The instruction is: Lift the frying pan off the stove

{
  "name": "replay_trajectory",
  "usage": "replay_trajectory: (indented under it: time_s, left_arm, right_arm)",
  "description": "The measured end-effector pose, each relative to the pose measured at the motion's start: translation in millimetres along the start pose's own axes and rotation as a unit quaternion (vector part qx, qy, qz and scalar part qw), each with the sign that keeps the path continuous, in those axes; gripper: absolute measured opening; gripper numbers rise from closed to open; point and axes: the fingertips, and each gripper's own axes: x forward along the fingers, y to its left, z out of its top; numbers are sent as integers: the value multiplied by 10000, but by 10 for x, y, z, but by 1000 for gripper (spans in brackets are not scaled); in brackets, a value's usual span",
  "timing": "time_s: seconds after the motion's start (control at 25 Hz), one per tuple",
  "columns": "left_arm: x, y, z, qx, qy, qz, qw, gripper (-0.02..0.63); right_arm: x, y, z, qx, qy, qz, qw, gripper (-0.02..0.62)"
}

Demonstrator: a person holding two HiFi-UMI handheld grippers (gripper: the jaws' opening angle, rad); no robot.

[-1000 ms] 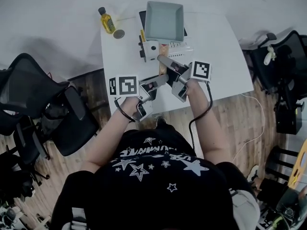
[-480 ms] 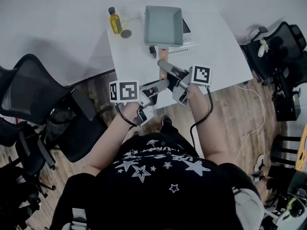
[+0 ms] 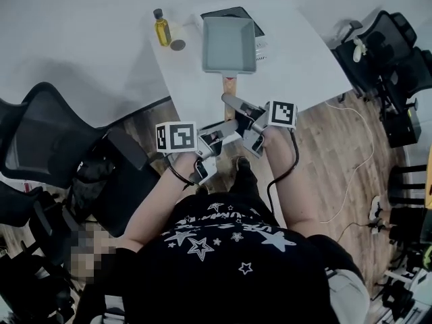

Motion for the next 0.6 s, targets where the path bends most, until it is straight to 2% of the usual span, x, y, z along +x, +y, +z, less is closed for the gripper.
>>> replay_trajectory:
  time_s: [0.2, 0.6]
  left_arm:
    - [-276, 10, -314, -31, 315, -94, 9995, 101]
    - [-327, -21, -654, 96, 582, -60, 9982, 106]
  right_arm:
    - [-61, 51, -379, -34, -248, -169, 9995, 130]
    - [-292, 67, -656, 165, -489, -145, 9986, 132]
